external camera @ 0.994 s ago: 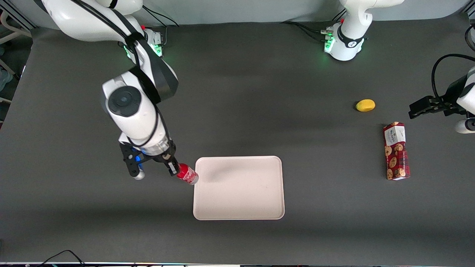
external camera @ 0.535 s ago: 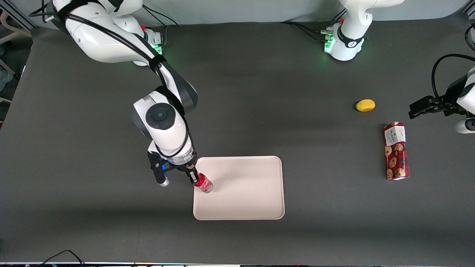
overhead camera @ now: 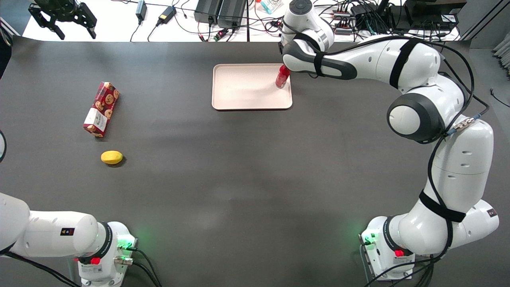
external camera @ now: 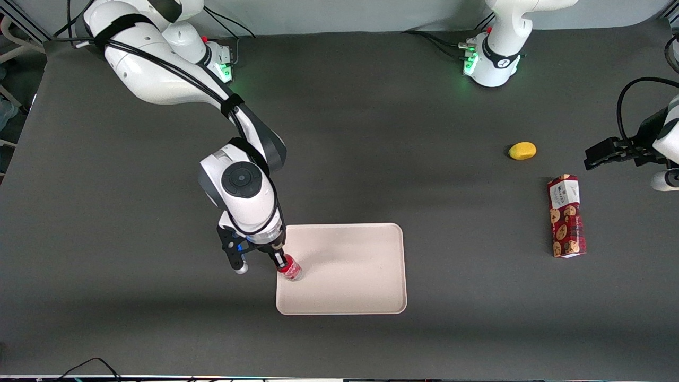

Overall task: Place coke bottle on tray
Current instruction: 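Lower the bottle upright onto the tray and open the right gripper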

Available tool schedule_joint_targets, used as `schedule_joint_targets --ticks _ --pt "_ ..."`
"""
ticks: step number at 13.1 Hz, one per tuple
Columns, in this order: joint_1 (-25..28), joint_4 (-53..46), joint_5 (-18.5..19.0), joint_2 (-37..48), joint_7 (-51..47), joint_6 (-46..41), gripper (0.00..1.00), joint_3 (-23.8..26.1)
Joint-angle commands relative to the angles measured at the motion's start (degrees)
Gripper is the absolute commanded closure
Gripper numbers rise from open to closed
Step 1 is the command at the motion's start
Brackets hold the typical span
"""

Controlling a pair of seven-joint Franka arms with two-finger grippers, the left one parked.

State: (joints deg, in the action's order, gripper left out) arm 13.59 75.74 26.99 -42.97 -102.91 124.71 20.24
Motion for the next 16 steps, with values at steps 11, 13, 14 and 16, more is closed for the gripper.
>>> schedule_joint_targets --ticks 11,13,14,16 --pt "-0.1 -2.9 1.8 1.8 -0.9 -4.5 0.03 -0.1" --pt "-0.1 -5.5 1.4 3.8 -0.4 -10.7 0.00 0.1" --pt "-0.1 -6.8 1.2 4.9 -0.1 -13.9 0.00 0.2" --pt "-1.0 -7.0 0.6 8.8 6.1 -21.7 0.00 0.8"
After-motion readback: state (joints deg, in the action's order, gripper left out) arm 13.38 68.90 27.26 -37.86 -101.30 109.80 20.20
